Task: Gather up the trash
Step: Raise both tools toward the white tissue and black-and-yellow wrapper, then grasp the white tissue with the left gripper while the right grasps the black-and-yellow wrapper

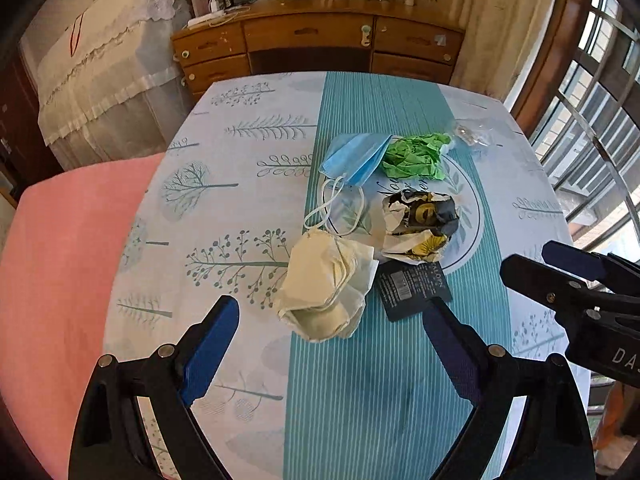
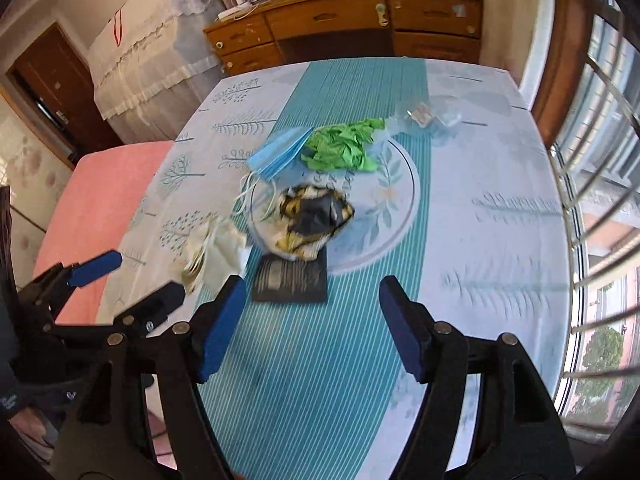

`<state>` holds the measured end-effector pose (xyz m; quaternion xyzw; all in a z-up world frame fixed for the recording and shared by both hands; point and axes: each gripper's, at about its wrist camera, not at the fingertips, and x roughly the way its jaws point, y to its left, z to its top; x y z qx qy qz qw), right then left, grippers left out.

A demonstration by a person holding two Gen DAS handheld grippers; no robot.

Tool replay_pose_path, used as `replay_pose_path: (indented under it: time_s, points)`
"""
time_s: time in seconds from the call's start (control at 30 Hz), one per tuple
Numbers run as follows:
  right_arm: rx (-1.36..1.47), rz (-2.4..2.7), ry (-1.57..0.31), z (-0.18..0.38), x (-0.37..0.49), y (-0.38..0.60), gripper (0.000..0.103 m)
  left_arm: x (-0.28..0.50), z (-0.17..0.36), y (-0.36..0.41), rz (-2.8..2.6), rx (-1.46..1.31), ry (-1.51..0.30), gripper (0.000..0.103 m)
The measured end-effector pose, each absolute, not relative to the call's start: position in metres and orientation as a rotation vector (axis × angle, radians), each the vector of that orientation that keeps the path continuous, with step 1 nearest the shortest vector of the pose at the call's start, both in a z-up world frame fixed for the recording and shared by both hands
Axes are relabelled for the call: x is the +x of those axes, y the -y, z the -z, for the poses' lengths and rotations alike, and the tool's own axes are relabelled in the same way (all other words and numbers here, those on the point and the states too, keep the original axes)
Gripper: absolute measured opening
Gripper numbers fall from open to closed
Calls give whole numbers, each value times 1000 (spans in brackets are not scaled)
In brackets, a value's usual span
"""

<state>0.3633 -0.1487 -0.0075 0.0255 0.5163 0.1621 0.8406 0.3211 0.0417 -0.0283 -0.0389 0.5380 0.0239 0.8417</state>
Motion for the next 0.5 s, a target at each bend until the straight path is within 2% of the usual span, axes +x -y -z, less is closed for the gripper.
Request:
replay_pose_path:
  time_s: [0.17,0.4,0.43,0.47,0.5]
  points:
    - [59,-379,-1156,46,424,135,70,356,60,-45,-85,-135,-1206,94]
    - [59,-425,-1223,90,462,120,70,374,86,-51,-121,-172,-1259,94]
    - [65,-446,-1223,94,463,120,68,374,88,-52,-123,-173,-1265,94]
    - [69,-464,-1218,96,463,120,60,377,93,-50,-123,-173,-1274,94]
    - [65,-477,-1215,98,463,120,60,378,96,-49,-125,-171,-1283,94]
